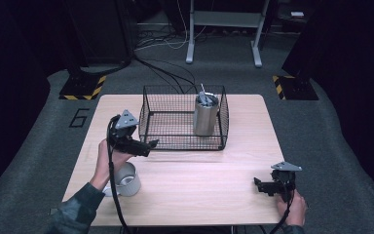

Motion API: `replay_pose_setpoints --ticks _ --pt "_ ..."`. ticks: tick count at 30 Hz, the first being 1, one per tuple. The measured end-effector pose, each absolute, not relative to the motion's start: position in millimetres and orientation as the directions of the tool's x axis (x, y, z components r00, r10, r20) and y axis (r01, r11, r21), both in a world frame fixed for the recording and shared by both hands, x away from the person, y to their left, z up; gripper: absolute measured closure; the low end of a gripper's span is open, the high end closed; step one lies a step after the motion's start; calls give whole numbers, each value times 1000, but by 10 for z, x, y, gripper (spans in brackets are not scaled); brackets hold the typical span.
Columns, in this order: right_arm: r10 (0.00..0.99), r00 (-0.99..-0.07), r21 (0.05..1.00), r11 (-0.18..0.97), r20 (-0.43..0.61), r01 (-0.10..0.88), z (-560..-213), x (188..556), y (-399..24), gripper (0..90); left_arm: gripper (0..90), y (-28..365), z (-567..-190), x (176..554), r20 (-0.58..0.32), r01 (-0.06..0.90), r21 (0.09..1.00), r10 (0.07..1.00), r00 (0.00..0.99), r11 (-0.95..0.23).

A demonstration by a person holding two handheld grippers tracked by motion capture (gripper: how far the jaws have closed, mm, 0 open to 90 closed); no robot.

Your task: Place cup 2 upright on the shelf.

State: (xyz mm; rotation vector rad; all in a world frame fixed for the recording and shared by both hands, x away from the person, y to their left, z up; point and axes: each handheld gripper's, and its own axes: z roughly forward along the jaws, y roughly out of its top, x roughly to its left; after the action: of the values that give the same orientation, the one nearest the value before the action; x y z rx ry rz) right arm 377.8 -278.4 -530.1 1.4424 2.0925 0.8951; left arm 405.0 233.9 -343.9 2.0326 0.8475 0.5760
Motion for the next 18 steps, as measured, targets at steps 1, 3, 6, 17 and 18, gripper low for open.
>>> replay_pose_setpoints --ticks 1,3,6,17,18 --pt "934 -357 722 245 2 647 -5301 3778 -2784 0 2 2385 -3456 4023 87 360 832 741 666 -421" --pt "934 -357 722 245 2 647 -5301 3778 -2784 0 2 2444 -3487 3986 79 367 833 746 662 -414" --pt "934 -357 722 245 2 647 -5301 3778 -2784 0 2 2550 -3540 3917 75 374 832 752 655 -409" --pt "934 -357 722 245 2 647 -5301 3777 -2783 0 0 2859 -3850 3647 33 411 829 767 641 -379" --pt "934 -357 722 245 2 647 -5301 3778 -2783 0 0 2880 -3883 3625 29 417 827 770 638 -377"
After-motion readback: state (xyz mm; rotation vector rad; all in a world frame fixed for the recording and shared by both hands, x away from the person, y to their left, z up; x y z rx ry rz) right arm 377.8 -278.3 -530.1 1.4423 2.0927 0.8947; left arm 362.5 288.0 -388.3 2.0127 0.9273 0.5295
